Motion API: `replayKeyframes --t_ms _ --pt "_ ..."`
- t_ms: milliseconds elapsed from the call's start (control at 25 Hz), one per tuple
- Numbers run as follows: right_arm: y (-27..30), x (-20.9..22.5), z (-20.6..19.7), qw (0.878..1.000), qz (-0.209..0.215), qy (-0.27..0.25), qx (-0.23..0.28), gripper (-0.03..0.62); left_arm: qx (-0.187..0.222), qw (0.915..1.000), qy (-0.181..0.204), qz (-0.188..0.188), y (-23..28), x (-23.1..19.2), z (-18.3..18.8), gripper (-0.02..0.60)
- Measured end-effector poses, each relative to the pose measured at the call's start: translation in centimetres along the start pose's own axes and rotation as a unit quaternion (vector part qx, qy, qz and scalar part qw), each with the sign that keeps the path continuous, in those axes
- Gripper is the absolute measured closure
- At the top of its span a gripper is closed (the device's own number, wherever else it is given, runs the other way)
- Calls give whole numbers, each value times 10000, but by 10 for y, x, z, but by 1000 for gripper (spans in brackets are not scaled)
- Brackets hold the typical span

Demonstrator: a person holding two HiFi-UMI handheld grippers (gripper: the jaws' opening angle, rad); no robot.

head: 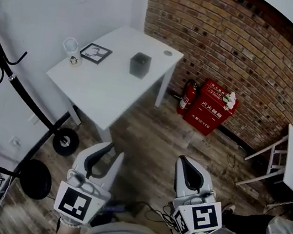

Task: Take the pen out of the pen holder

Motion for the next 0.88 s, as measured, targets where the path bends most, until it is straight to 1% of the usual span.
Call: replayKeyframes --t_ms 200,520,680,880 --pt "-2 -12 -3 10000 -70 -10 -2 589 25 10000 -13 -10 -9 -7 -6 500" --pt "-6 -14 -7 9999 -104 -64 -79 589 46 10000 -70 -35 -11 -5 -11 500" --pt "0 -10 -8 9999 -57 -64 -100 590 70 9999 -86 8 -7 -7 -11 500" --pt "21 -3 -5 9999 92 -92 -59 589 67 9999 -67 116 6 -16 -12 500"
Point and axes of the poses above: the fingertips, and each gripper's own axes: y forward along the fingers, x to its right, z out of its top, the point moved 3 cm from there along -y, backward along the fingers, and after that the axes turned 8 degrees about y, right-handed, at the moved point
